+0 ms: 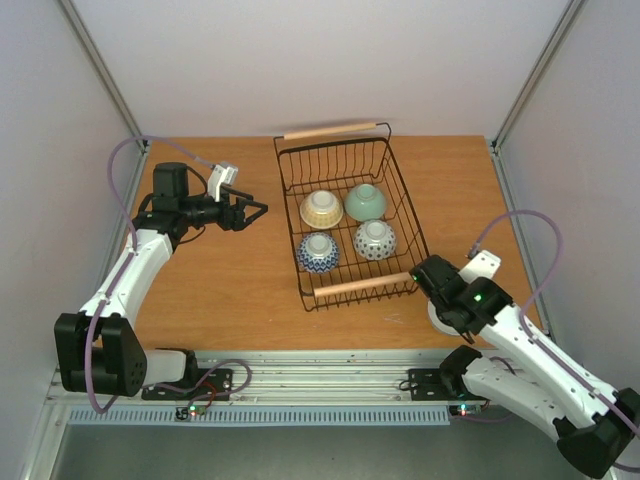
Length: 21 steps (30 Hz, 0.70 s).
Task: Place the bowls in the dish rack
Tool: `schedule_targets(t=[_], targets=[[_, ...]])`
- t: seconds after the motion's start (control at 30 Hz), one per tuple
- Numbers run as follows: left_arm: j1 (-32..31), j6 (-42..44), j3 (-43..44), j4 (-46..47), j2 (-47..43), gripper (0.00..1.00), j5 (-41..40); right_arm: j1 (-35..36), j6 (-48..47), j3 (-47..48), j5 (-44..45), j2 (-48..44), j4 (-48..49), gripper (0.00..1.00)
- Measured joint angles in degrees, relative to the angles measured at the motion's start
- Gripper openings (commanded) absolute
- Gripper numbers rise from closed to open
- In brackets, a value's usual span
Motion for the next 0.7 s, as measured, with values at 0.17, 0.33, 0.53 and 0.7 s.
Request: schedule_targets(t=[0.17,0.33,0.53,0.7], targets=[[0.0,0.0,0.0,0.0,0.0,0.77,0.0,-0.2,-6.5,-0.4,-3.0,6.4,11.9,0.94],[0.0,0.1,0.0,0.0,0.0,0.77,0.0,-0.2,-12.6,-1.4,-8.0,12.0,20.3,0.94],[0.0,0.2,0.0,0.0,-0.1,0.77,-0.1,-0.1,-9.8,-1.8,-7.3,8.3,17.2,0.94],[0.0,0.2,0.0,0.0,-0.1,0.77,0.0,-0.1,-2.4,-3.0,-5.9,-1.5,7.5,0.94]])
